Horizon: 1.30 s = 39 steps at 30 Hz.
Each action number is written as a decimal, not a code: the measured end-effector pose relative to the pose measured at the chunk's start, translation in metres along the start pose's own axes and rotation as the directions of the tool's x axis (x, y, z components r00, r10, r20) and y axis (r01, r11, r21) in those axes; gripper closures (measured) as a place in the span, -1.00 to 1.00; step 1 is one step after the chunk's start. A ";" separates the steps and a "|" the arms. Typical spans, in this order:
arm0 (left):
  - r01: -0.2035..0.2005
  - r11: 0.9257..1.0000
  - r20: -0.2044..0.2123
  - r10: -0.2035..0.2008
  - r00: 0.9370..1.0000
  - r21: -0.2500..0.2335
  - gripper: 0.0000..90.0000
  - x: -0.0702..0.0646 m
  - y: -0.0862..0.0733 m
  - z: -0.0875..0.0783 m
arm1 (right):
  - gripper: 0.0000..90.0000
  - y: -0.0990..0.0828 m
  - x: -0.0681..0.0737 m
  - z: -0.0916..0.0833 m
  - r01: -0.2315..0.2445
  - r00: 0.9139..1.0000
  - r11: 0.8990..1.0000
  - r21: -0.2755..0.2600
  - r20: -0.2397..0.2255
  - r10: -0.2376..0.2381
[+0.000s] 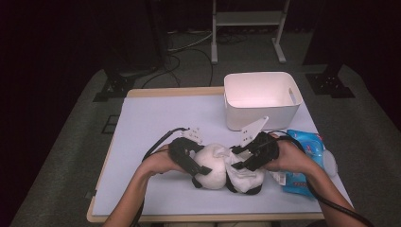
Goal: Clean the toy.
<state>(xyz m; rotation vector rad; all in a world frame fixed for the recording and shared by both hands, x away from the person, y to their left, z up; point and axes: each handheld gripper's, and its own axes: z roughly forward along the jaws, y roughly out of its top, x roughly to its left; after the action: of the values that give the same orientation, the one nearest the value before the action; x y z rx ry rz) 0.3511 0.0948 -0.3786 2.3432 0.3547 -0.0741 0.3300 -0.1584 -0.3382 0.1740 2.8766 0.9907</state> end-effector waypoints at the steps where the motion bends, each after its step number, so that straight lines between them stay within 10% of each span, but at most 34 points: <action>1: 0.001 1.000 0.001 -0.001 1.000 -0.002 -0.76 0.000 0.000 0.000 | 0.03 0.001 0.001 0.002 0.000 1.000 1.000 -0.001 0.006 0.000; 15: -0.009 1.000 -0.012 0.009 1.000 -0.023 -0.76 -0.004 -0.004 0.000 | 0.74 0.010 0.000 0.012 -0.051 0.998 0.999 -0.014 0.031 0.052; 39: -0.017 0.998 -0.027 0.016 1.000 -0.065 -0.78 -0.006 -0.012 -0.002 | 0.76 -0.061 0.002 -0.052 -0.221 0.972 0.974 -0.051 0.073 0.225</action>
<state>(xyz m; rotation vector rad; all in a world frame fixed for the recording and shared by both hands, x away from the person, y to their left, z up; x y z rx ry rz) 0.3416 0.1028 -0.3845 2.2844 0.3458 -0.0236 0.3169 -0.2370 -0.3350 0.5310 2.8066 1.0535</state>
